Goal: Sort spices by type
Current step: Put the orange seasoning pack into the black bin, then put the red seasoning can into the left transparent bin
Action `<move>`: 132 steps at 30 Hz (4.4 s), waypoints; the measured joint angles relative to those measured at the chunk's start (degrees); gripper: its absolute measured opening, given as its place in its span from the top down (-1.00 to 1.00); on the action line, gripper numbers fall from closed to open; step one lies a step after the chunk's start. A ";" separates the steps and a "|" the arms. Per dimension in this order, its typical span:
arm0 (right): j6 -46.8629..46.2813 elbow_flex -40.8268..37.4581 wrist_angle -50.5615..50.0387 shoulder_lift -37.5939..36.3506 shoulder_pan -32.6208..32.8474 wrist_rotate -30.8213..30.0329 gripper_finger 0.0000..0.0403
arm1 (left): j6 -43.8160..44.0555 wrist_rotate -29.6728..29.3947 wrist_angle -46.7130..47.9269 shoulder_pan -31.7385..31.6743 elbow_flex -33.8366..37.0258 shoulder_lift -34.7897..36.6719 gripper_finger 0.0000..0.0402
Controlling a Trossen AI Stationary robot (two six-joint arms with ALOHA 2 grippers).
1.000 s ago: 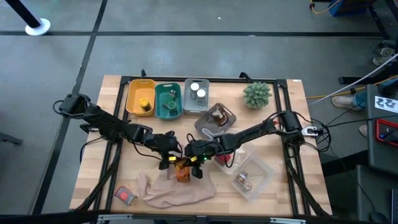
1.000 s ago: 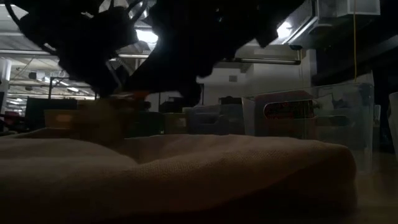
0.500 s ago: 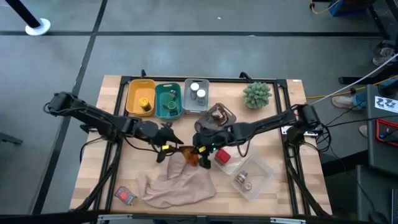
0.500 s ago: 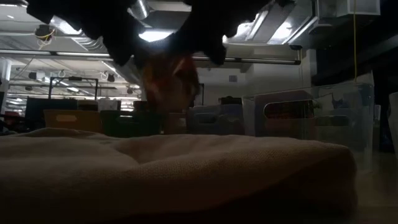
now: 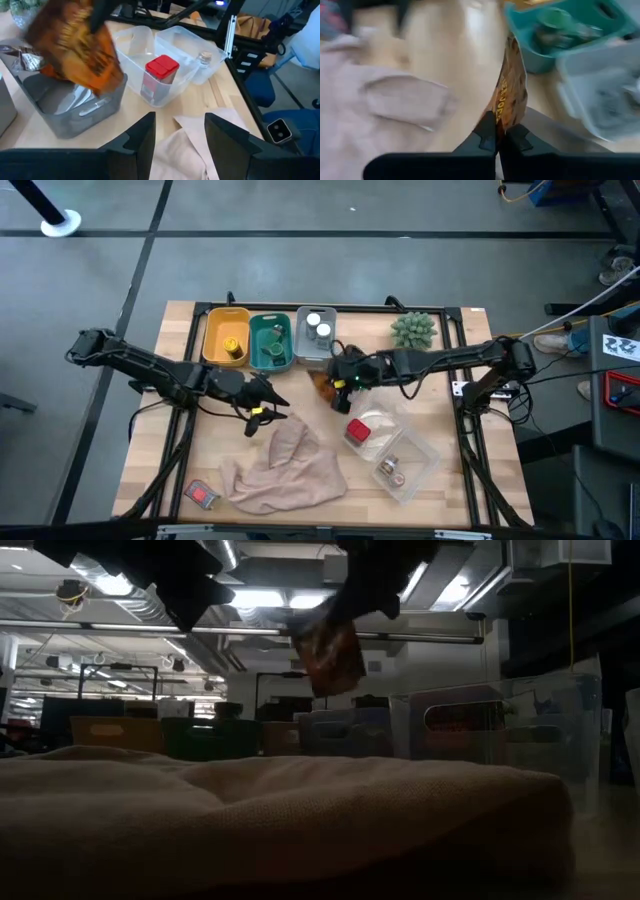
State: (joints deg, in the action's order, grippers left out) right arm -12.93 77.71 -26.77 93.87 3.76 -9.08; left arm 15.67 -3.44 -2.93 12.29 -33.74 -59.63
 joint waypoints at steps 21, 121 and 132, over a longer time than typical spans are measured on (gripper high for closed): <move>3.15 -2.99 -9.16 1.85 -11.90 -3.80 0.98 | 0.45 -0.20 1.08 -0.02 0.00 -0.01 0.23; 0.75 2.64 -11.88 2.03 -12.03 2.28 0.14 | 41.39 12.21 57.43 39.97 -29.46 -14.51 0.23; 0.81 2.63 -11.87 2.03 -12.03 2.26 0.14 | 37.25 14.61 57.54 40.70 -29.46 -22.48 0.23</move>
State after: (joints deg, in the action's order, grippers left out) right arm -12.12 80.34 -38.64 95.90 -8.27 -6.82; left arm 52.92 11.17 54.61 52.99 -63.20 -82.11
